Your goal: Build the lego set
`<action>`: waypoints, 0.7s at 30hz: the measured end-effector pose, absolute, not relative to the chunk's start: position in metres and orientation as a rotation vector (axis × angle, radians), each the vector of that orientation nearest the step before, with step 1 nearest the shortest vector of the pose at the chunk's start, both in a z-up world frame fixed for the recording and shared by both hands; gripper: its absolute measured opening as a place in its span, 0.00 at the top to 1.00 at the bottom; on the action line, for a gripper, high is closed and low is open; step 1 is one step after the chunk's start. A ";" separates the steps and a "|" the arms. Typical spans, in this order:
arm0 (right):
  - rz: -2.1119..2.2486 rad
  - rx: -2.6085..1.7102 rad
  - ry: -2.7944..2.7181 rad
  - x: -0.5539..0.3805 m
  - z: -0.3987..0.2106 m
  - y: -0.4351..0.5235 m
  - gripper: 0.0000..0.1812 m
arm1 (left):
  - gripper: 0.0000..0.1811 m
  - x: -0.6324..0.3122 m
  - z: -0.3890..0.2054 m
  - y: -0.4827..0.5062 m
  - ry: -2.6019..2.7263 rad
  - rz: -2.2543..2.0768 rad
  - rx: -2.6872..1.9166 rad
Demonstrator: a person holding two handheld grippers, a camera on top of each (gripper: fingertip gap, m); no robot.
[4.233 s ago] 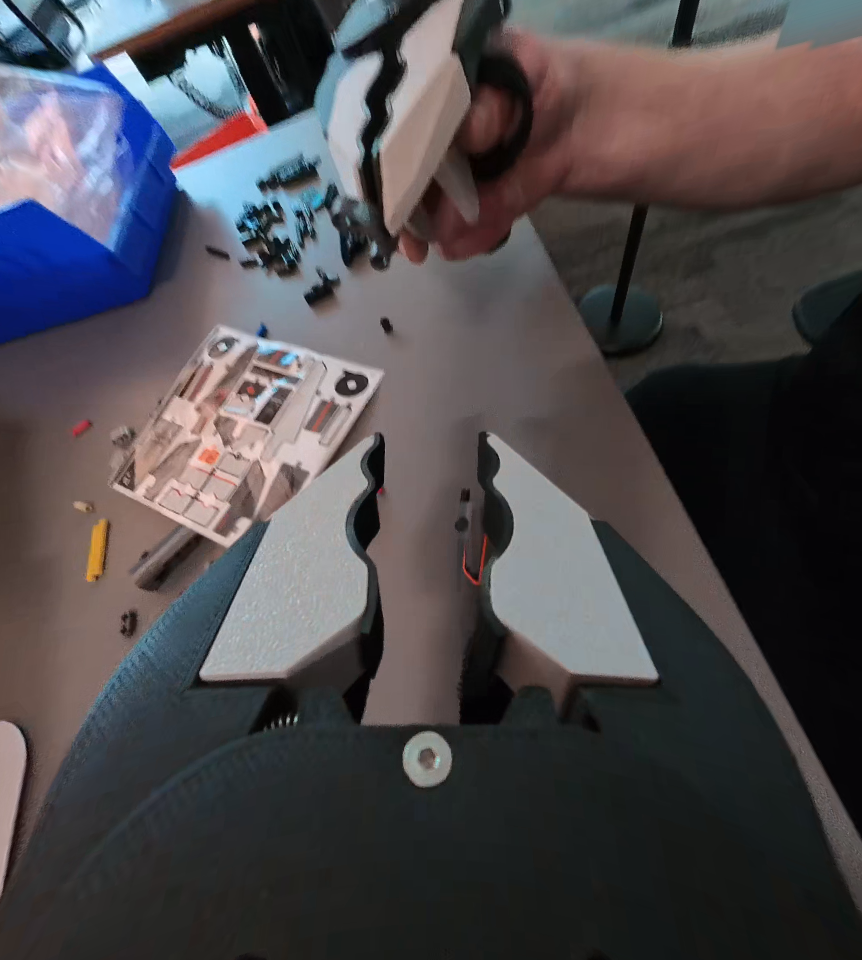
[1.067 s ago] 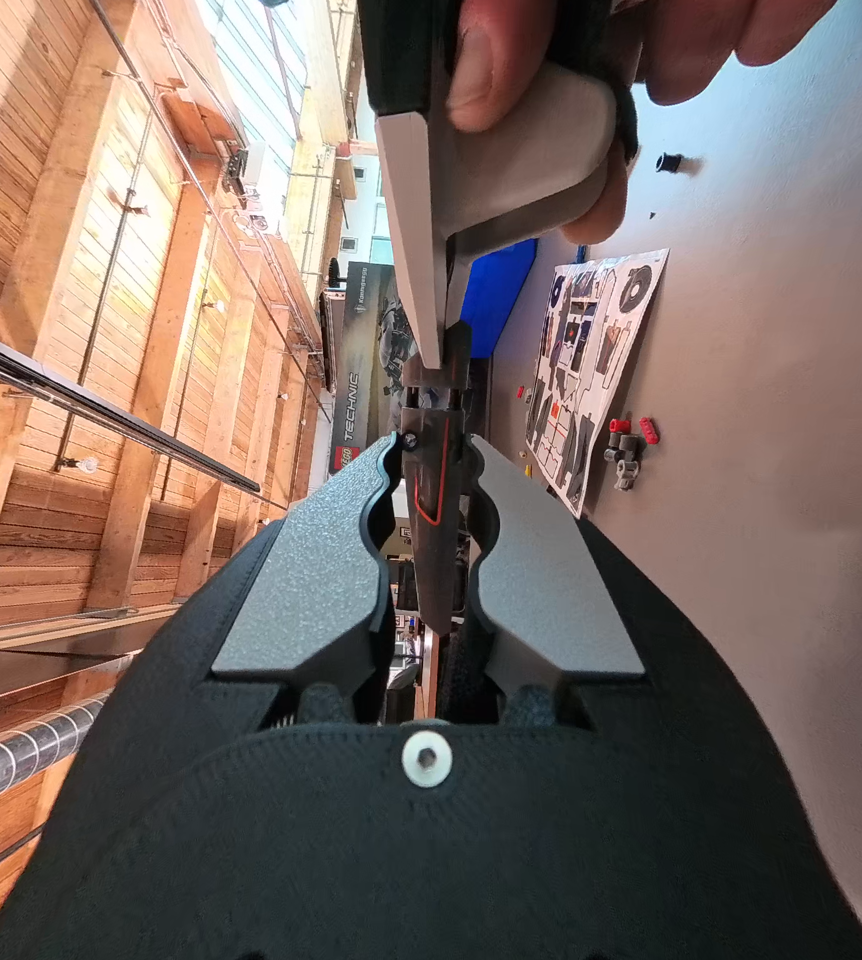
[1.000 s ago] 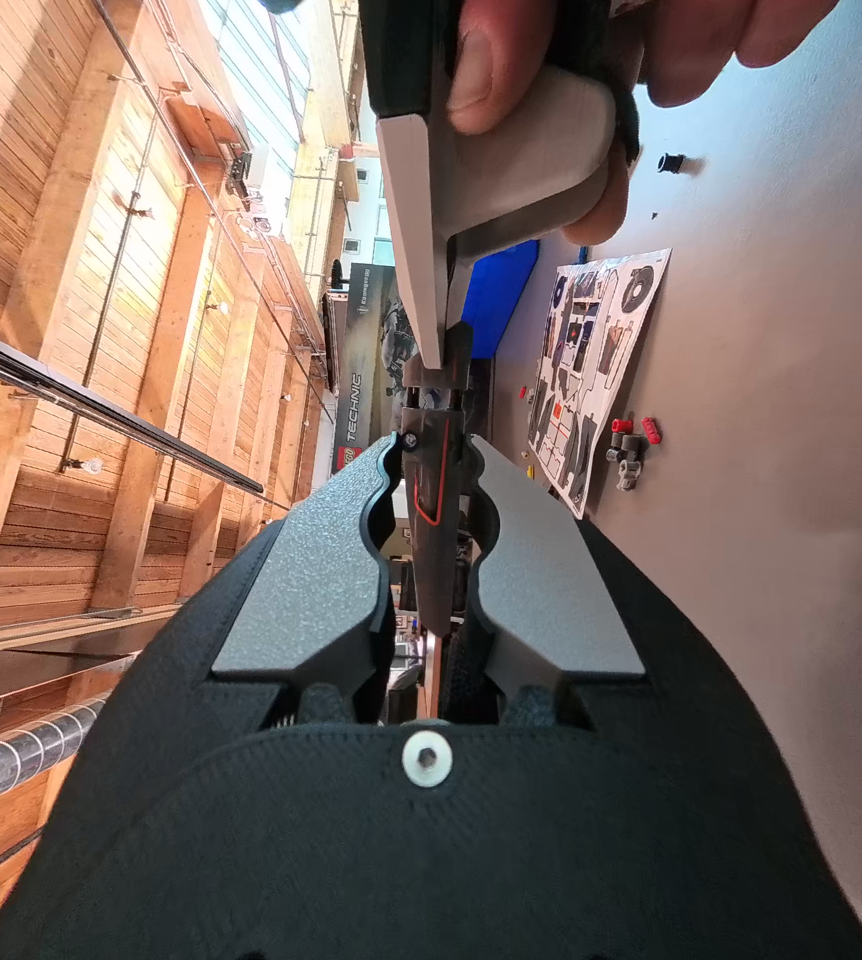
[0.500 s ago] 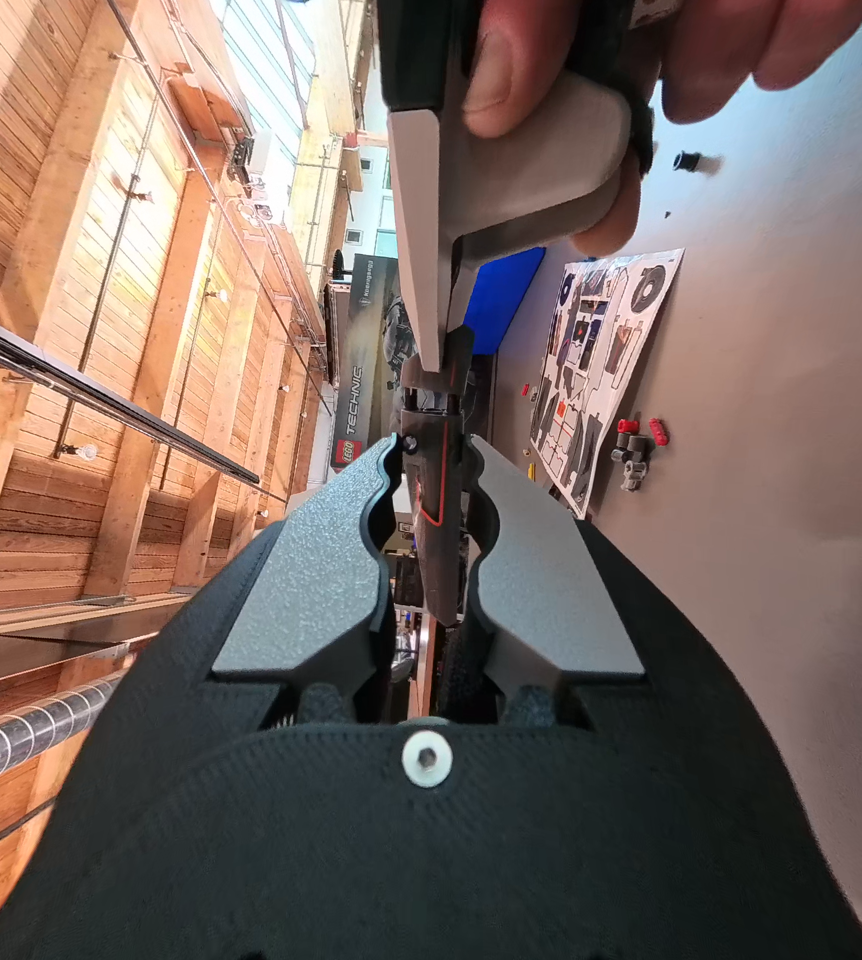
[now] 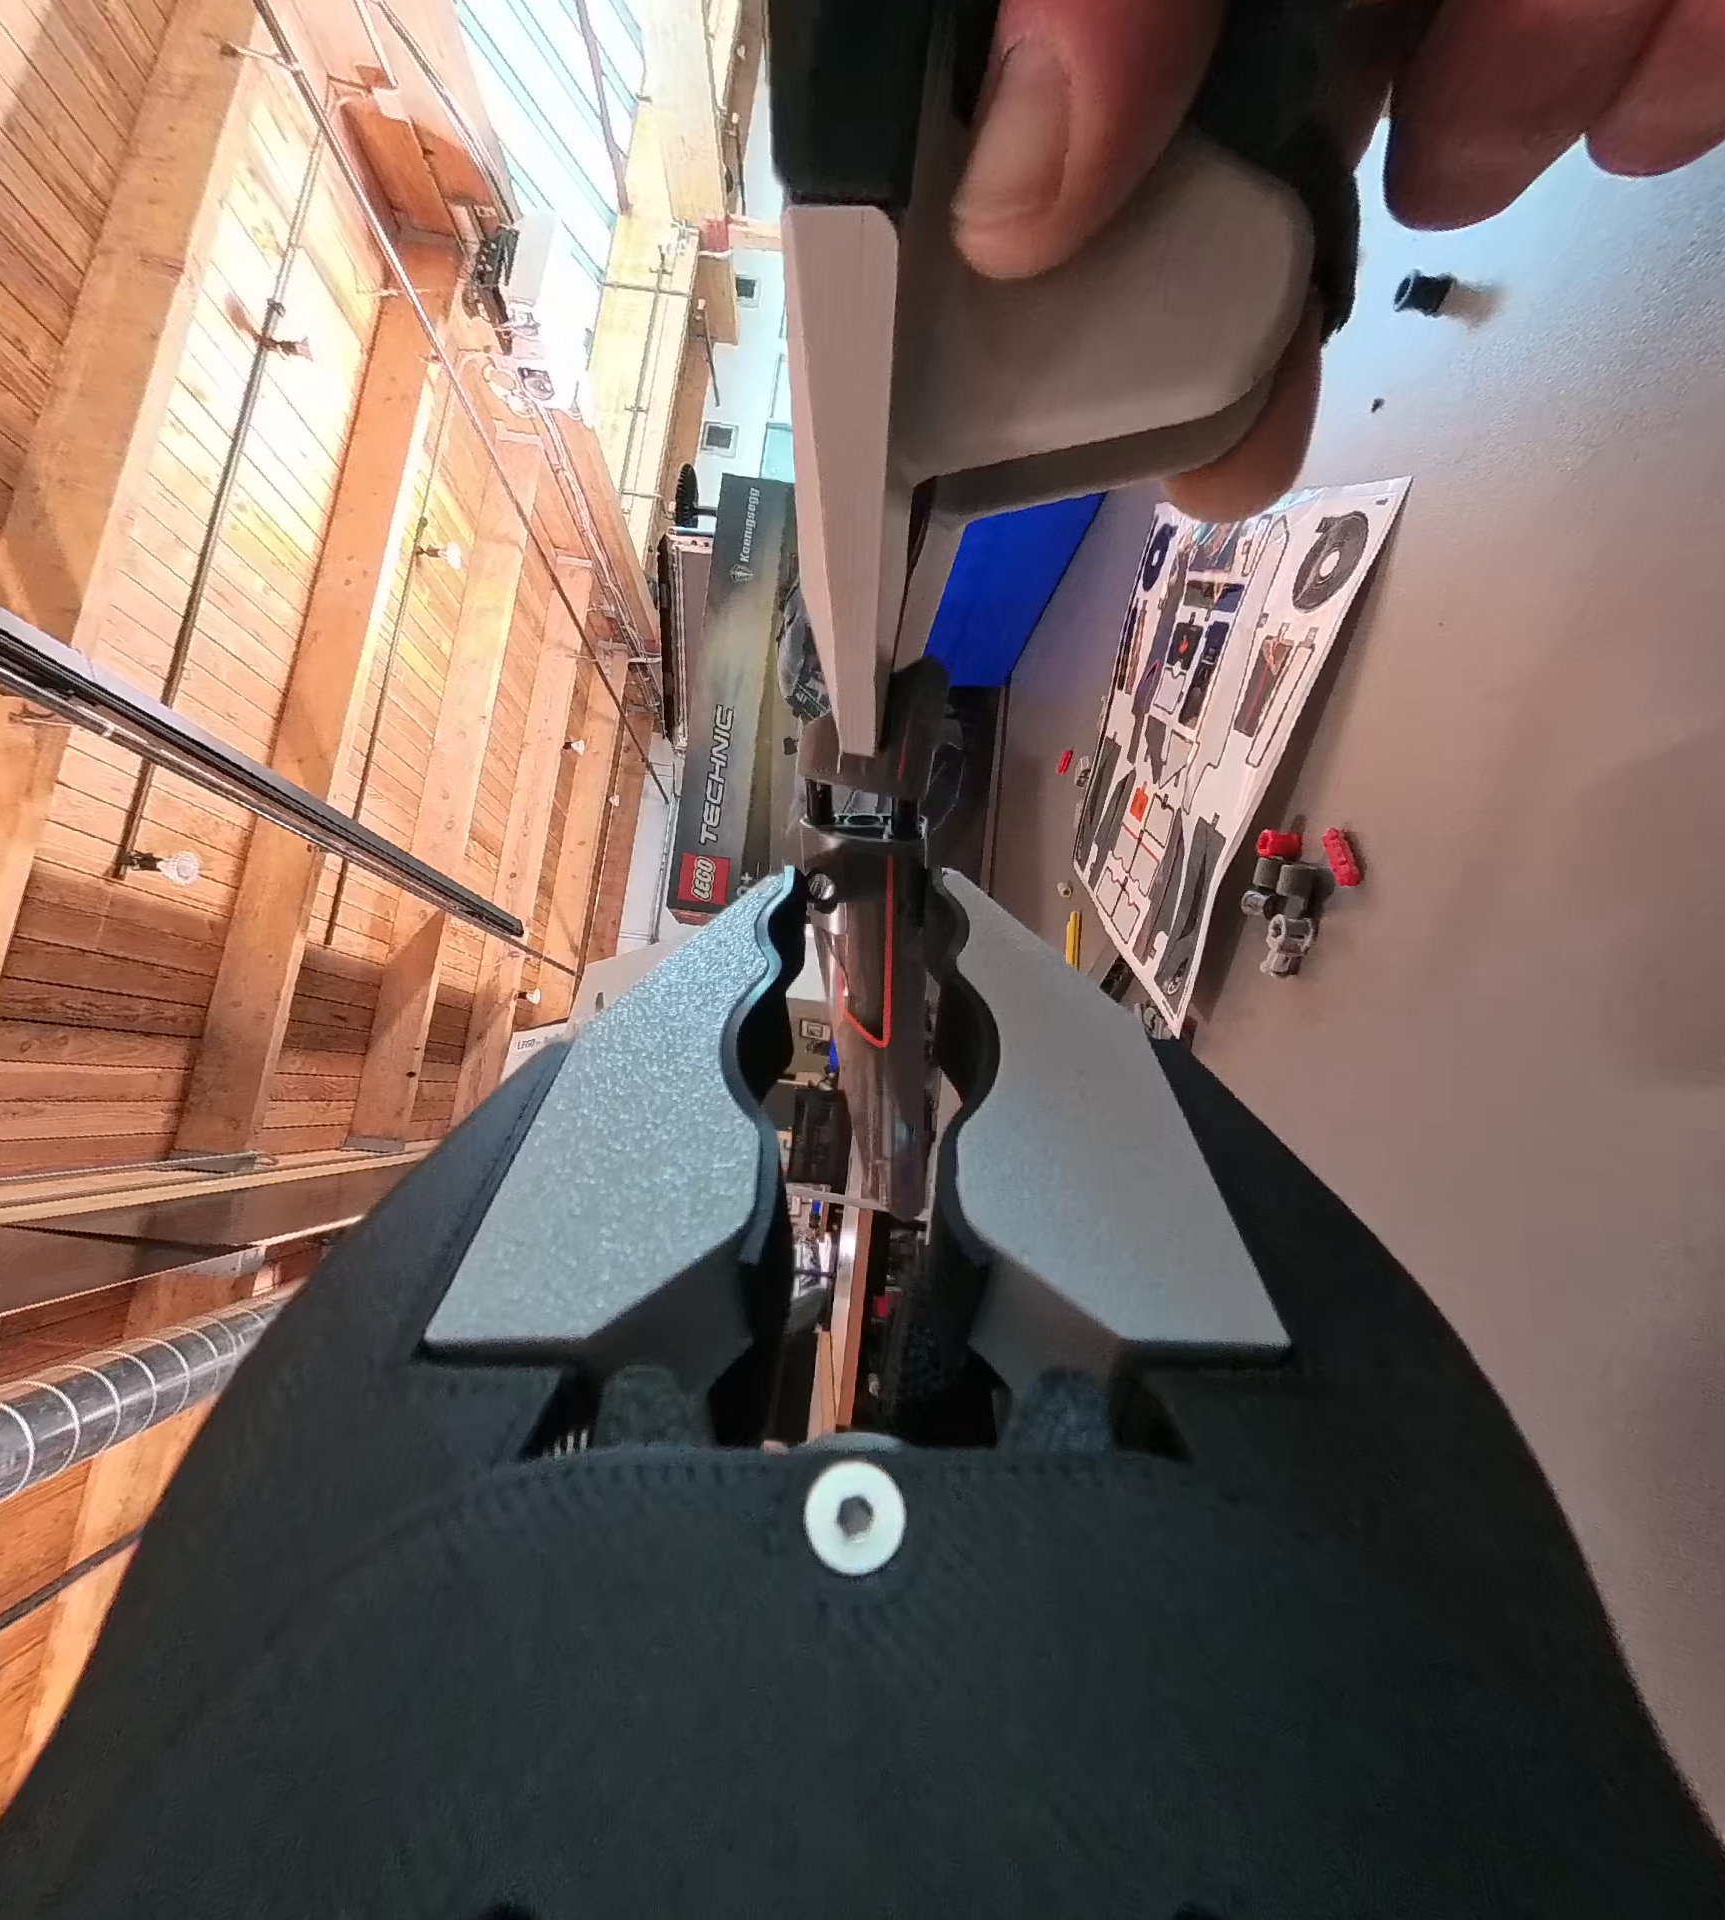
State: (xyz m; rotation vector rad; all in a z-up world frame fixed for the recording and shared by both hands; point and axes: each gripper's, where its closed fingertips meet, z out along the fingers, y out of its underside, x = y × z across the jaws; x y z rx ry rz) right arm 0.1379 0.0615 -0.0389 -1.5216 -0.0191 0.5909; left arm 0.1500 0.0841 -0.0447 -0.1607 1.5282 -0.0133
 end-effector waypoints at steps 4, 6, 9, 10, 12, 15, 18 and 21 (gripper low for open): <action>0.553 -1.523 -0.001 0.138 -0.039 0.063 1.00 | 0.90 0.151 -0.045 0.085 1.528 -0.007 -0.173; 0.540 -1.526 0.000 0.138 -0.039 0.063 1.00 | 0.90 0.151 -0.045 0.086 1.527 -0.002 -0.173; 0.553 -1.526 0.004 0.139 -0.039 0.063 1.00 | 0.90 0.152 -0.046 0.086 1.530 -0.001 -0.169; 0.555 -1.526 0.003 0.139 -0.040 0.063 1.00 | 0.90 0.152 -0.046 0.086 1.533 -0.006 -0.172; 0.561 -1.524 0.002 0.139 -0.039 0.063 1.00 | 0.90 0.152 -0.045 0.086 1.530 -0.006 -0.169; 0.566 -1.519 0.001 0.139 -0.039 0.062 1.00 | 0.89 0.152 -0.044 0.085 1.523 -0.015 -0.162; 0.565 -1.520 -0.004 0.138 -0.039 0.061 1.00 | 0.89 0.152 -0.044 0.084 1.521 -0.018 -0.158; 0.564 -1.519 -0.003 0.138 -0.039 0.061 1.00 | 0.89 0.152 -0.043 0.084 1.518 -0.015 -0.153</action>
